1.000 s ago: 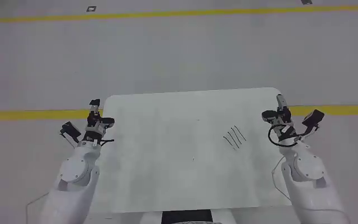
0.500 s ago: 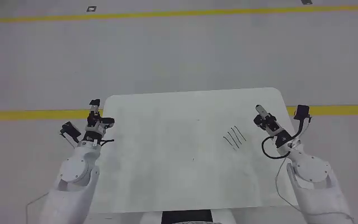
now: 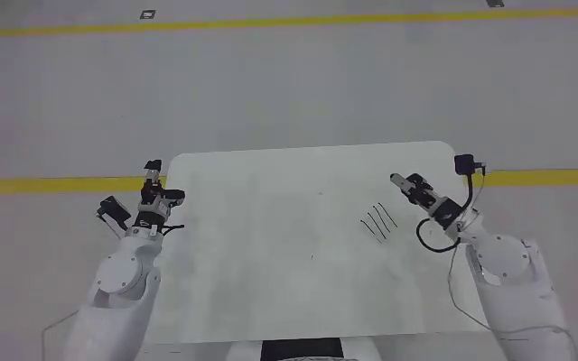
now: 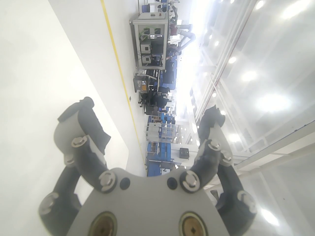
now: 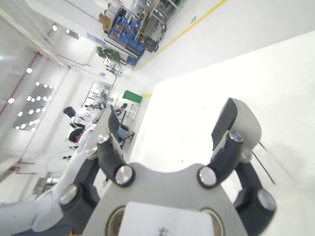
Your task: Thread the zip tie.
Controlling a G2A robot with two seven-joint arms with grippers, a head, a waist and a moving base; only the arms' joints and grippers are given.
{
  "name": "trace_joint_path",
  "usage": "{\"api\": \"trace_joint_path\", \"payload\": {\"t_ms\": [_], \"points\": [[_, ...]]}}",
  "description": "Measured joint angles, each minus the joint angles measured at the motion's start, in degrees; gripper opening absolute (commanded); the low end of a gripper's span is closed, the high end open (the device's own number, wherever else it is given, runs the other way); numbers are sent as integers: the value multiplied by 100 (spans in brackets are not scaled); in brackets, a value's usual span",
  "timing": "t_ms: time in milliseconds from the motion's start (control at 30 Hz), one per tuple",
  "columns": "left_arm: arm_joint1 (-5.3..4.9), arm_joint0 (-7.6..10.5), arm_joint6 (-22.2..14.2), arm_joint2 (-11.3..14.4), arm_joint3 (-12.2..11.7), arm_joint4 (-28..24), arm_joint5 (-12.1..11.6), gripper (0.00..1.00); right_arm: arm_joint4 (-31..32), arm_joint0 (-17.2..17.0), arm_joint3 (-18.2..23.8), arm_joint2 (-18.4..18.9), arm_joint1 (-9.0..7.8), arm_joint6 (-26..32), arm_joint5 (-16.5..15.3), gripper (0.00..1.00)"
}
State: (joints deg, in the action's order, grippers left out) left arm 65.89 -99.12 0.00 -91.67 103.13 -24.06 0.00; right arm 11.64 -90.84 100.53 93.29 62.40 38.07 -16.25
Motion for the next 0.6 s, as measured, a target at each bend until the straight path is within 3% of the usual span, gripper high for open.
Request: {"api": "trace_joint_path", "payload": {"t_ms": [200,600], "points": [[0,0,0,0,0,0,0,100,1068,307,-270,-312,-48,471,-245,100],[0,0,0,0,0,0,0,100,918,302,-264,-305,-47,458,-238,100]]}}
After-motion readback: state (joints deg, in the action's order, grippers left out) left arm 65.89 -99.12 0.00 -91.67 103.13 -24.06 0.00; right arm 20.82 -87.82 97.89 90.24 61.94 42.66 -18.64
